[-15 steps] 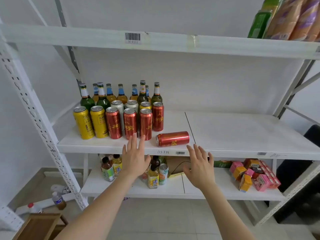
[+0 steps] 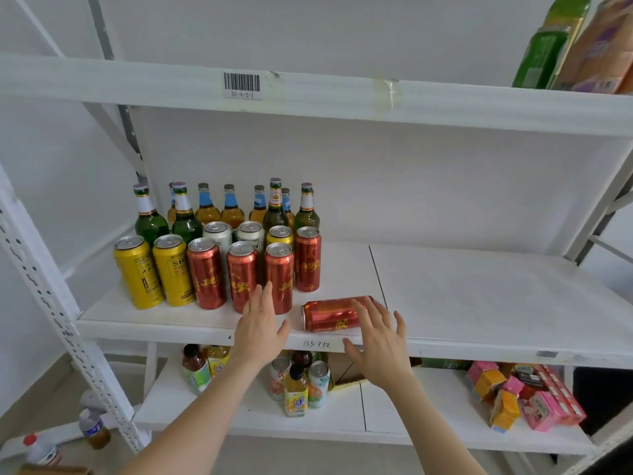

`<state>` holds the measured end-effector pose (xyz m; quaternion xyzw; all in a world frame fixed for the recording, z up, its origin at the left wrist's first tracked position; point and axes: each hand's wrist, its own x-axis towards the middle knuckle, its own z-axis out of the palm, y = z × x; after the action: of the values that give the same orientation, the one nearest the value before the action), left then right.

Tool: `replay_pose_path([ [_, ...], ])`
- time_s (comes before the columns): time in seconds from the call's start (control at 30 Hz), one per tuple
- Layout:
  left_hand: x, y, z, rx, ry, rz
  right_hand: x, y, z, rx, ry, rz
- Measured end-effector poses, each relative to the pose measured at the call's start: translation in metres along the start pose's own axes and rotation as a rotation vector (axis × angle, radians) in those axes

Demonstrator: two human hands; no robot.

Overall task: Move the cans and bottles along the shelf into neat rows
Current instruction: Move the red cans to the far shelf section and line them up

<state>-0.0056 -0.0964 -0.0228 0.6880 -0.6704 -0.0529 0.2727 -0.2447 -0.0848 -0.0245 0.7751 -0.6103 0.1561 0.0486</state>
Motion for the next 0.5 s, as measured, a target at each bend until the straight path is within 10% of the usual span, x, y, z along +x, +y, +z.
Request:
replay_pose_path([
  [0.5,0.061,-0.005,0.060,-0.417,0.086,-0.365,0.078,0.025,0.064,0.017,0.012,-0.246],
])
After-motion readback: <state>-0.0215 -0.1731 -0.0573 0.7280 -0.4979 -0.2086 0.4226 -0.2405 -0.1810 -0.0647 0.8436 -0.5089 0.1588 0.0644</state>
